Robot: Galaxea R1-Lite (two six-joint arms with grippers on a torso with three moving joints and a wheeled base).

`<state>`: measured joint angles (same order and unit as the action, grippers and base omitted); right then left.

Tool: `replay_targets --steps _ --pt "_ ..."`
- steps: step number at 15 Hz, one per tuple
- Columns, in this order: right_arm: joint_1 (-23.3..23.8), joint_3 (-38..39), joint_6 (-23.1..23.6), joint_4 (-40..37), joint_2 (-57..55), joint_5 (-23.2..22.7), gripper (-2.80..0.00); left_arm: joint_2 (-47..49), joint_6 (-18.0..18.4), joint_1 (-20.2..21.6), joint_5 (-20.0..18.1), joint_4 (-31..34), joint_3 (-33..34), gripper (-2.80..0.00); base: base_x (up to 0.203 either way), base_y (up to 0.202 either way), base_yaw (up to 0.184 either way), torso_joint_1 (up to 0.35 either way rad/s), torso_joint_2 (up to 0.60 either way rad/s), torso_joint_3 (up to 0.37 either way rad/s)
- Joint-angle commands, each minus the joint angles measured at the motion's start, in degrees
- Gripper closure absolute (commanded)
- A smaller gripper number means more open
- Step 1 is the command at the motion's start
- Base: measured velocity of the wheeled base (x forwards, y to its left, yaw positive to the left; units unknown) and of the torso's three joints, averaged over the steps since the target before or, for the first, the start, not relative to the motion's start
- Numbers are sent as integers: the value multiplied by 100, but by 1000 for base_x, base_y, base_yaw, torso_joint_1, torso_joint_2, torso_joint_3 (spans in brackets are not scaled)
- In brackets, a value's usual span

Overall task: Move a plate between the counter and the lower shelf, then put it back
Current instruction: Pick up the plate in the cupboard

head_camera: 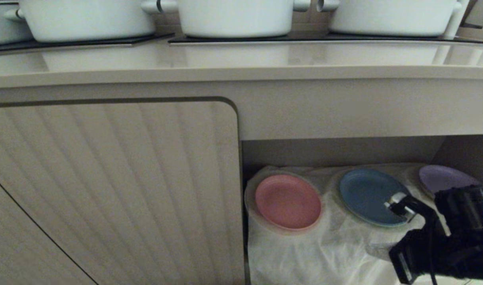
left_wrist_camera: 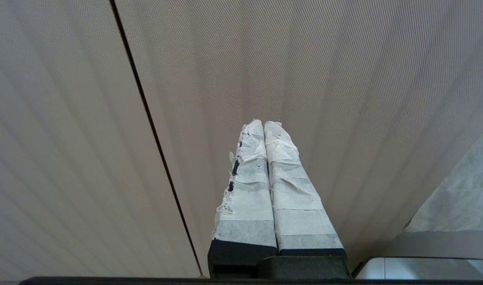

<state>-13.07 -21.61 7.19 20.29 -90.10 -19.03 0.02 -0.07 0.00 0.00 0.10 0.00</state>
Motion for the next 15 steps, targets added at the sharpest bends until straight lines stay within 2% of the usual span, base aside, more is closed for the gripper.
replay_targets --steps 1,3,5,15 --pt "-165 -216 -260 3 -408 -13 0 -2 -1 0 0 -1 0 0 0 0 0 0 0 0" --pt "-352 -458 -623 30 -694 -13 0 -2 -1 0 0 -7 0 0 0 0 0 0 0 0" --pt "-493 -697 -778 80 -997 -7 0 -2 -1 0 0 -1 0 0 0 0 0 0 0 0" --pt "-556 -1906 -876 68 -1967 77 0 -2 -1 0 0 -1 0 0 0 0 0 0 0 0"
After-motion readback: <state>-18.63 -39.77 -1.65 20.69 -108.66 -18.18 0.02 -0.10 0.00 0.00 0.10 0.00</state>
